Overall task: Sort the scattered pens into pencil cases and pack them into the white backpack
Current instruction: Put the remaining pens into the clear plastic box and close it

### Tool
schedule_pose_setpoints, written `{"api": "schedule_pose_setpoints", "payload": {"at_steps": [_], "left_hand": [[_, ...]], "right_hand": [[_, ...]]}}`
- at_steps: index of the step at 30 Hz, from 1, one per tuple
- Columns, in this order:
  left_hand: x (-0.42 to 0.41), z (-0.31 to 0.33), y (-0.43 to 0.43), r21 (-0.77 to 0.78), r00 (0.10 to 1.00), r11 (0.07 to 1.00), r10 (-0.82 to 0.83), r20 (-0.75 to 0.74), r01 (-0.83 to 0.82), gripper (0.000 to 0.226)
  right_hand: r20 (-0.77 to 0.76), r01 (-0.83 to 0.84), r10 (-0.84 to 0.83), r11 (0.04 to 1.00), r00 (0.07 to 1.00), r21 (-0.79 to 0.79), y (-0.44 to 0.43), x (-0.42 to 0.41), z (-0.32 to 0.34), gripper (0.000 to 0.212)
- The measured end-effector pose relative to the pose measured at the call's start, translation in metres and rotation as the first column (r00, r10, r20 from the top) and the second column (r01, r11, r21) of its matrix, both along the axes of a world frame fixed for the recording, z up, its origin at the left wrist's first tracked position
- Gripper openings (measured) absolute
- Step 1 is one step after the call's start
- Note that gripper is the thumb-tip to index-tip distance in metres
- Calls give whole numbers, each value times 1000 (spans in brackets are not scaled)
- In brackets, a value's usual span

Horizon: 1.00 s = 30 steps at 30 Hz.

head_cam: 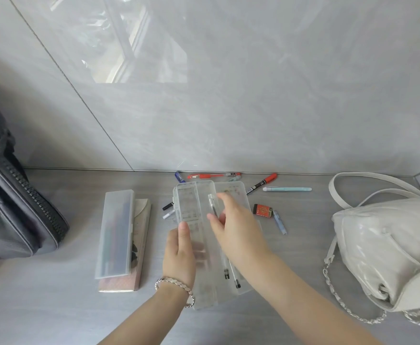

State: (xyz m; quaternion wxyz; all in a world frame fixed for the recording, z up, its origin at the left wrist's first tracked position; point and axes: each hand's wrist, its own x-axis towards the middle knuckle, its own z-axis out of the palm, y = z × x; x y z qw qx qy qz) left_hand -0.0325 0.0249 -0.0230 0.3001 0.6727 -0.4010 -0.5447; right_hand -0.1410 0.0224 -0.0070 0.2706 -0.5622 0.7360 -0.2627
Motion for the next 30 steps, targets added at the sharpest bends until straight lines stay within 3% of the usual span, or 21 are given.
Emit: {"api": "schedule_pose_setpoints", "payload": {"at_steps": [5,8,12,15,21,25,27,30], "left_hand": [[1,3,0,-18,1000,1000,-21,7,21,33],[2,2,-1,-13,1000,999,-30,1,30,35],[5,3,-1,13,1000,1000,-26,-3,26,38],[6,2,-3,-2,1000,1000,-24,16,25,37],[6,-1,-4,-17,998,999,-51,32,52,36],[6,-7,-17,67,1000,998,-7,25,6,42],[6,-9,-26,92,999,996,-2,41,-2,41],[5,-8,-37,98,999,995,1,44,-5,40]], "right_hand": [[-32,-62,62,998,998,-2,-8,-5,0,46],[-198,-131,129,991,972,3,-11,-9,-4,48],[-292,-170,122,975,948,-143,-10,-10,-19,30],[-308,-170,105,966,946,-193,-5,-8,-31,22],[-346,-145,59,963,936,-229,-2,-8,-39,34],[-200,-212,147,908,969,-360,-5,-26,-51,30],[-157,-129,76,924,985,-359,-16,-53,-62,30],[-197,135,-163,980,967,-147,-41,-108,-80,39]]}}
